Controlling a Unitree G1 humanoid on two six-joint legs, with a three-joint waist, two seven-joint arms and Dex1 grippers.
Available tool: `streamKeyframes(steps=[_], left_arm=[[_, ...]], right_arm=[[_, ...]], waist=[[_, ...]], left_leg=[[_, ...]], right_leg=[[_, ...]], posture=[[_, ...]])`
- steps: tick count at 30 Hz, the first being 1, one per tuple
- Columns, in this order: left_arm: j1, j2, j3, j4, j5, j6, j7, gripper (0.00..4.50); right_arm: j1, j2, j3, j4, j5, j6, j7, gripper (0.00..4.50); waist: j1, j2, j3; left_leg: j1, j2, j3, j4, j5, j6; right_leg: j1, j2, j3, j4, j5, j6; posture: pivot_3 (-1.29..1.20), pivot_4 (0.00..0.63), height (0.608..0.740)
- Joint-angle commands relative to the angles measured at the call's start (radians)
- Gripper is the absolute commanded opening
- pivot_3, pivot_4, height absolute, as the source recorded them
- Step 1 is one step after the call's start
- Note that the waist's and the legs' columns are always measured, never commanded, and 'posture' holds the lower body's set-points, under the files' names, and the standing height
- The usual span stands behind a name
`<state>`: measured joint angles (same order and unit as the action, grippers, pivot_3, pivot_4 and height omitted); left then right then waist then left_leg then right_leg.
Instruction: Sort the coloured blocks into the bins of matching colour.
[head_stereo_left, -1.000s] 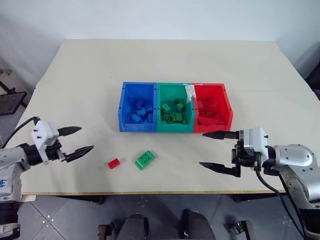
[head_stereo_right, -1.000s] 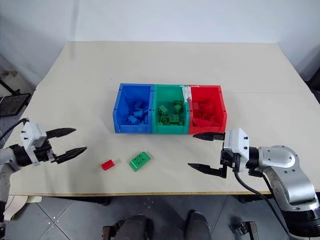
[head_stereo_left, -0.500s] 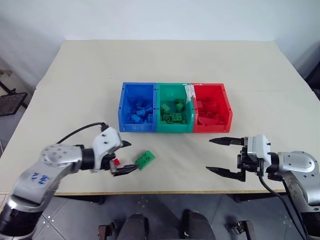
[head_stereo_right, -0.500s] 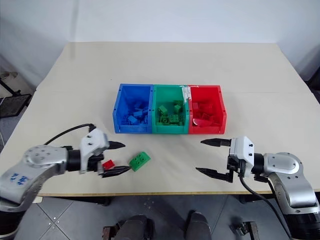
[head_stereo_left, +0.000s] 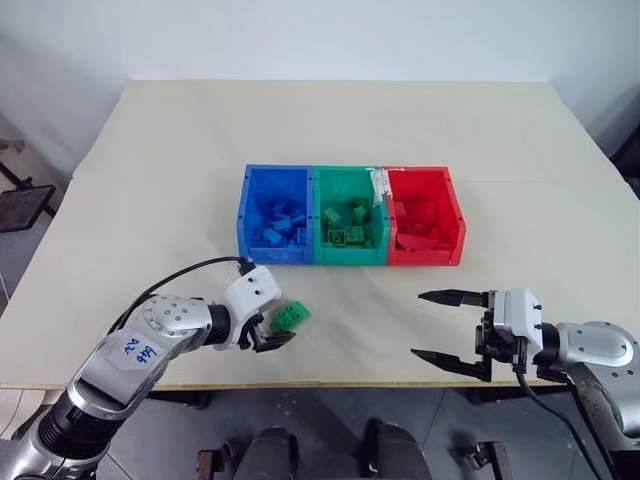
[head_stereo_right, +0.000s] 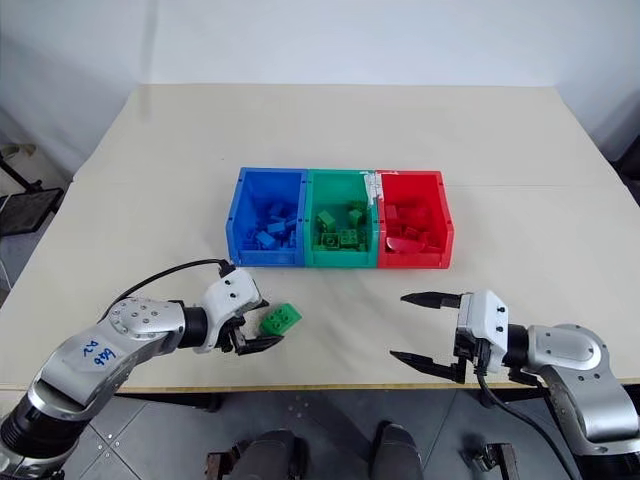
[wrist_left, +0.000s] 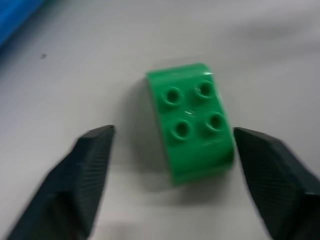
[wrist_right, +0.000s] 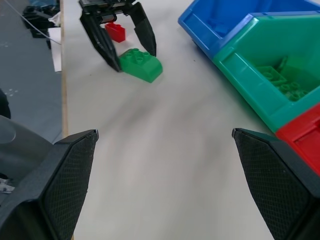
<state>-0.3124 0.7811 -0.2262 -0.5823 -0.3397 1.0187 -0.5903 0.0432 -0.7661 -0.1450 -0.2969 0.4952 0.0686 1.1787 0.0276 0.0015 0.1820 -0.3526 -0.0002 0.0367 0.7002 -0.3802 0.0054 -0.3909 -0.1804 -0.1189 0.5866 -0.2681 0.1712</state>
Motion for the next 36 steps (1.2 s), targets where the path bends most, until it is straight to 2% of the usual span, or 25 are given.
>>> streamKeyframes(steps=[1, 5, 7, 11, 16, 21, 25, 29, 34, 36], left_arm=[[0.005, -0.010, -0.035, 0.014, 0.012, -0.016, -0.016, 2.60], [0.004, -0.026, -0.018, 0.030, 0.001, -0.066, -0.046, 1.46], [0.000, -0.035, 0.003, 0.069, -0.001, -0.177, -0.099, 1.45], [-0.047, -0.115, 0.066, 0.211, 0.004, -0.457, -0.175, 1.45], [-0.192, -0.260, 0.084, 0.357, 0.027, -0.538, -0.122, 1.45], [-0.495, -0.507, 0.030, 0.692, 0.169, -0.685, 0.040, 1.45], [-0.636, -0.561, 0.023, 0.881, 0.236, -0.739, 0.055, 1.45], [-0.670, -0.554, 0.021, 0.926, 0.237, -0.721, -0.008, 2.76], [-0.646, -0.529, 0.027, 0.874, 0.230, -0.697, -0.070, 4.36], [-0.602, -0.493, 0.056, 0.810, 0.212, -0.704, -0.092, 4.45]], right_arm=[[0.016, -0.011, -0.035, -0.049, 0.010, -0.006, -0.013, 4.50], [0.034, -0.010, -0.044, -0.061, 0.010, -0.008, -0.025, 4.50], [0.049, 0.000, -0.056, -0.069, 0.004, -0.020, -0.041, 4.50], [0.079, 0.031, -0.090, -0.111, 0.024, -0.008, -0.112, 4.50], [0.090, 0.112, -0.172, -0.168, 0.099, 0.056, -0.276, 4.50], [0.128, 0.232, -0.289, -0.198, 0.062, 0.020, -0.475, 4.50], [0.186, 0.241, -0.290, -0.252, 0.047, 0.024, -0.496, 4.50], [0.202, 0.236, -0.283, -0.279, 0.051, 0.031, -0.516, 4.50], [0.201, 0.224, -0.270, -0.289, 0.055, 0.043, -0.517, 4.50], [0.181, 0.206, -0.261, -0.270, 0.055, 0.049, -0.499, 4.50]], waist=[[0.000, 0.000, 0.000], [0.002, 0.000, 0.000], [0.003, 0.000, 0.000], [0.002, 0.000, 0.000], [0.008, 0.000, 0.000], [0.033, -0.001, 0.000], [0.022, -0.001, -0.001], [-0.002, 0.000, -0.001], [-0.002, 0.000, -0.001], [-0.002, 0.000, -0.001]], left_leg=[[0.000, 0.000, 0.000, 0.000, 0.000, 0.000], [0.000, 0.000, 0.000, 0.000, 0.000, 0.000], [0.000, 0.000, 0.000, 0.000, 0.000, 0.000], [-0.001, 0.000, 0.000, 0.000, 0.000, 0.000], [-0.001, -0.001, 0.000, 0.002, 0.000, 0.000], [-0.002, -0.002, 0.000, 0.002, 0.001, 0.001], [-0.003, -0.003, 0.002, 0.001, 0.001, 0.002], [-0.001, -0.002, 0.004, -0.003, 0.001, 0.002], [-0.001, -0.002, 0.004, -0.002, 0.001, 0.002], [-0.001, -0.002, 0.004, -0.002, 0.001, 0.002]], right_leg=[[0.000, 0.000, 0.000, 0.000, 0.000, 0.000], [0.000, 0.000, 0.000, 0.000, 0.000, 0.000], [0.000, 0.000, 0.000, 0.000, 0.000, 0.000], [0.000, 0.000, 0.000, 0.000, 0.000, 0.000], [0.000, 0.000, -0.001, 0.001, 0.000, 0.000], [0.000, -0.001, -0.001, 0.000, 0.000, 0.001], [-0.001, -0.001, -0.001, -0.002, 0.001, 0.001], [-0.002, -0.001, -0.001, -0.001, 0.001, 0.001], [-0.002, -0.001, -0.001, -0.001, 0.001, 0.001], [-0.002, -0.001, -0.001, -0.001, 0.001, 0.001]], posture=[[0.00, 0.150, 0.740], [0.00, 0.150, 0.740], [0.00, 0.150, 0.740], [0.00, 0.150, 0.740], [0.00, 0.150, 0.740], [0.00, 0.150, 0.740], [0.00, 0.150, 0.740], [0.00, 0.150, 0.740], [0.00, 0.150, 0.740], [0.00, 0.150, 0.740]])
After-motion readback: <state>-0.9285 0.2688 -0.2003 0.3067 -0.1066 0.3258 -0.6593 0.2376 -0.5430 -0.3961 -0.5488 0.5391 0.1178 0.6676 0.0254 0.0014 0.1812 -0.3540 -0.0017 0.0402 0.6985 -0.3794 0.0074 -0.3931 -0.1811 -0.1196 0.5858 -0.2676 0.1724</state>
